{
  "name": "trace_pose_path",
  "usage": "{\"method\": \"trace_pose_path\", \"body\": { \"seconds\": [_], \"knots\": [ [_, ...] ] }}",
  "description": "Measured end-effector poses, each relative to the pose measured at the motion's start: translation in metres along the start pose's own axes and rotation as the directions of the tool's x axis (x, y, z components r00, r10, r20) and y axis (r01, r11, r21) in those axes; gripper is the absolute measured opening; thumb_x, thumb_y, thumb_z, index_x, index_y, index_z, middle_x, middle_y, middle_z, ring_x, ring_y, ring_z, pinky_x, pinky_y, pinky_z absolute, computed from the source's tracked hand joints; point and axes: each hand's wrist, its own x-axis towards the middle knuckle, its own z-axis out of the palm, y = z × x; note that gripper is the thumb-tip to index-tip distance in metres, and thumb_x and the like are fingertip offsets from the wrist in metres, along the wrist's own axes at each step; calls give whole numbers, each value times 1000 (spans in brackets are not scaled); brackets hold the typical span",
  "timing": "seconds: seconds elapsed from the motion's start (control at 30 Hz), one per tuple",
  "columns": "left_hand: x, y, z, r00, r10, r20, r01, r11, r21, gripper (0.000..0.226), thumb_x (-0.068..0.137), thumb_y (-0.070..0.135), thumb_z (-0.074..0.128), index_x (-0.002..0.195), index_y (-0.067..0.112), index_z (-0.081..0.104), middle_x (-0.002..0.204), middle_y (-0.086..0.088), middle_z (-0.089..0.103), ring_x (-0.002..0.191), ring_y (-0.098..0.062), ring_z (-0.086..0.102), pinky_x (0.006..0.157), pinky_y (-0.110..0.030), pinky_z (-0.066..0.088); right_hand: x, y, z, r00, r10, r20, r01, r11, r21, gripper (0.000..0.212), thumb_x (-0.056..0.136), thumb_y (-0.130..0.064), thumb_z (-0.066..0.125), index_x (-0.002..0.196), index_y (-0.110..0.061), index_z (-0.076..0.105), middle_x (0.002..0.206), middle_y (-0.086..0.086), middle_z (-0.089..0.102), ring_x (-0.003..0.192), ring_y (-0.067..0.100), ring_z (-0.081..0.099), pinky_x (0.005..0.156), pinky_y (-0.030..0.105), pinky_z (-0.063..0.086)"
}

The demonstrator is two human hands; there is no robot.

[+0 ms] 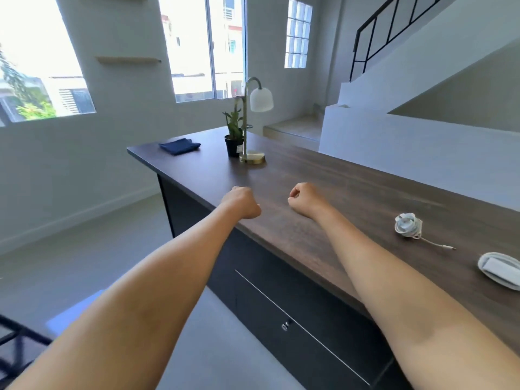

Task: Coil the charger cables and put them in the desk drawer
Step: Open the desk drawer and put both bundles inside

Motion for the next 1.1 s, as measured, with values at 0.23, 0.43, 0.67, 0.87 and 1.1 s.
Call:
{"method": "trace_pose_path", "body": {
  "seconds": [0.23, 0.43, 0.67, 0.87, 1.1],
  "knots": [
    [-4, -95, -1, 1000, -9, 13, 9, 999, 40, 36, 89, 35, 53, 108, 5, 56, 122, -15, 54, 102, -29, 56, 75, -32, 45, -11, -69, 66, 1000, 5, 29, -5, 1000, -8, 23, 88, -16, 54, 103, -6, 66, 108, 10, 65, 101, 25, 59, 79, 29, 45],
    [-2, -135, 36, 986, 43, 163, -56, 996, 75, 38, 90, 36, 53, 111, 5, 55, 120, -12, 56, 102, -29, 58, 75, -33, 48, -40, -83, 118, 990, 144, 13, -144, 989, 19, 22, 86, -13, 53, 101, -4, 67, 107, 12, 65, 100, 28, 59, 79, 28, 46],
    [-11, -115, 109, 924, 144, 354, -208, 967, 147, 34, 90, 35, 52, 109, 7, 57, 108, -9, 56, 90, -27, 60, 70, -33, 49, -91, -44, 156, 953, 294, 74, -297, 954, 33, 20, 87, -14, 57, 102, -5, 66, 102, 10, 66, 93, 26, 62, 82, 36, 53],
    [-20, -97, 179, 854, 257, 452, -371, 910, 185, 31, 91, 34, 49, 104, 7, 57, 117, -13, 53, 89, -27, 58, 71, -35, 50, -139, 23, 187, 853, 498, 156, -504, 864, -1, 17, 88, -15, 58, 99, -6, 68, 99, 12, 69, 89, 26, 66, 81, 37, 57],
    [-28, -89, 260, 810, 259, 526, -449, 850, 275, 50, 94, 37, 45, 134, 7, 46, 136, -15, 40, 119, -36, 50, 87, -39, 46, -185, 103, 225, 710, 667, 227, -662, 741, -111, 22, 87, -17, 56, 100, -4, 69, 107, 12, 70, 101, 30, 63, 88, 35, 54]
  ]
}}
